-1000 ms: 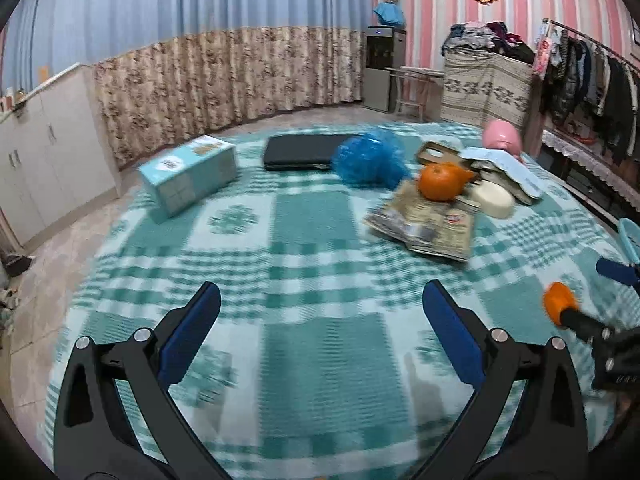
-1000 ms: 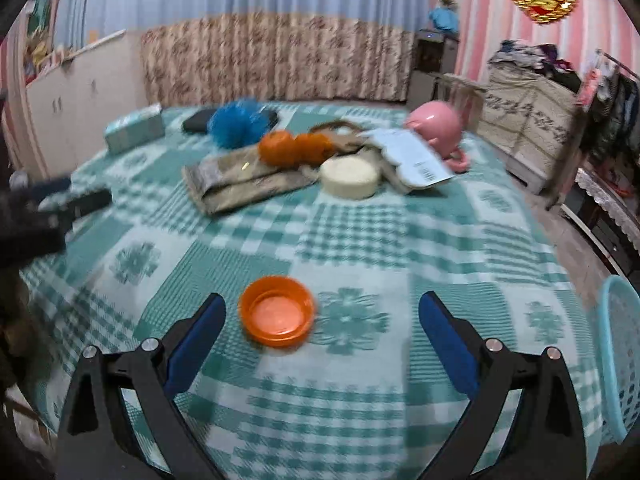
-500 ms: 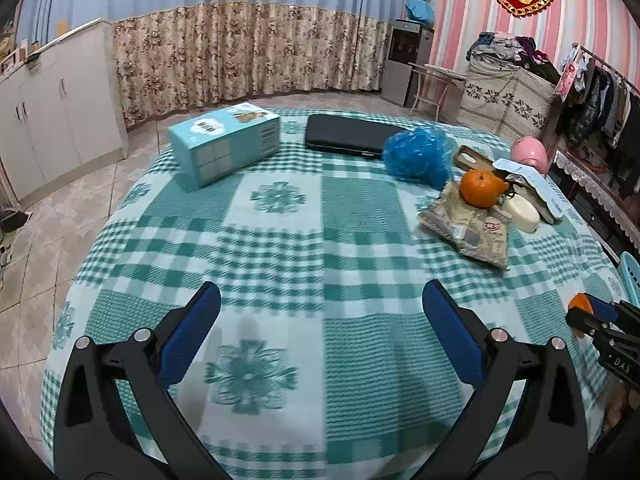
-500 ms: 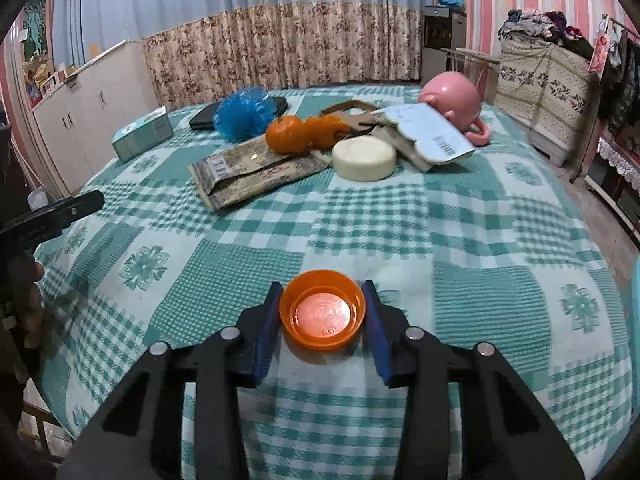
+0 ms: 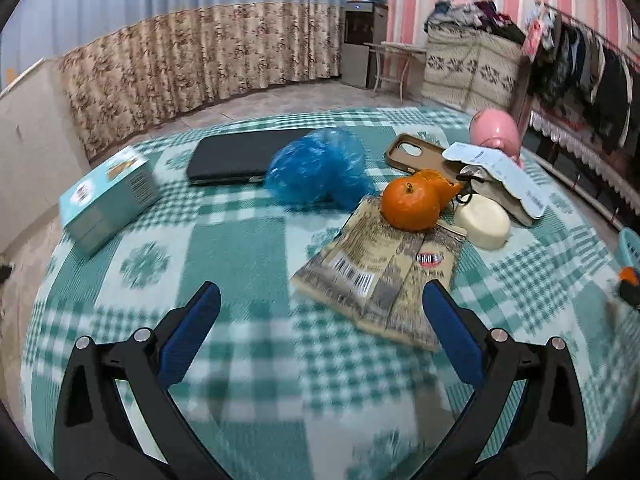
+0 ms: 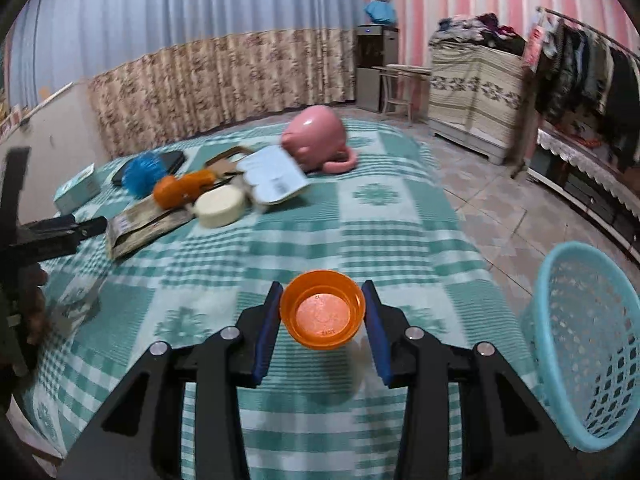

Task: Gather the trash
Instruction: 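Grasp the brown snack wrapper with left tool while right tool holds the orange lid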

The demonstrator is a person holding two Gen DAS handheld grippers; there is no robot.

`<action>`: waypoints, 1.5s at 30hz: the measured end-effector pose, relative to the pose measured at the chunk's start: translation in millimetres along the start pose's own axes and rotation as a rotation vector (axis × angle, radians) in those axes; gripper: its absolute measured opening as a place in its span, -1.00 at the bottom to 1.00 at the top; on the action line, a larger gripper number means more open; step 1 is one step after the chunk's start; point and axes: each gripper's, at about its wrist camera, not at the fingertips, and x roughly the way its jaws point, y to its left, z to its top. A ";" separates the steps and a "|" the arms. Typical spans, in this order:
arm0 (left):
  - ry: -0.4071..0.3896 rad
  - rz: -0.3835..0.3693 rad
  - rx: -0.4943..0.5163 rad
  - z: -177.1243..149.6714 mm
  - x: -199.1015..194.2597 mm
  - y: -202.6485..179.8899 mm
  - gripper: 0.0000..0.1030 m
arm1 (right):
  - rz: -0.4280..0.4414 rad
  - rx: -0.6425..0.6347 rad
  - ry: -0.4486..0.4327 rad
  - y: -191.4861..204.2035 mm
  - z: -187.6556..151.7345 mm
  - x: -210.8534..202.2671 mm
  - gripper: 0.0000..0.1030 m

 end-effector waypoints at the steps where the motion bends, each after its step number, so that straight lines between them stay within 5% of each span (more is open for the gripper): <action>1: 0.006 0.006 0.005 3.8 6.6 -2.4 0.90 | -0.002 0.007 0.000 -3.2 -0.5 0.5 -0.22; 6: 0.090 -0.007 -0.006 14.7 36.4 -4.4 0.86 | -0.007 0.029 0.002 -15.2 0.2 6.6 -0.22; 10: 0.144 -0.056 -0.051 15.6 48.0 2.1 0.39 | -0.009 0.029 -0.001 -18.6 0.1 7.8 -0.22; 14: 0.135 -0.062 -0.019 8.3 38.8 -3.1 -0.34 | -0.009 0.042 -0.019 -19.3 2.3 3.8 -0.22; 20: 0.091 -0.017 0.019 0.8 17.1 -6.7 -0.92 | -0.024 0.052 -0.046 -24.7 2.5 -4.5 -0.22; 31: -0.007 -0.026 0.018 12.3 -36.4 -16.8 -0.96 | -0.050 0.124 -0.096 -55.1 3.4 -24.1 -0.22; 40: -0.226 -0.066 0.064 45.9 -115.8 -45.8 -1.00 | -0.078 0.136 -0.122 -67.3 5.0 -33.1 -0.22; 45: -0.276 -0.122 0.093 61.7 -136.1 -69.1 -1.00 | -0.106 0.153 -0.142 -80.6 4.8 -42.6 -0.22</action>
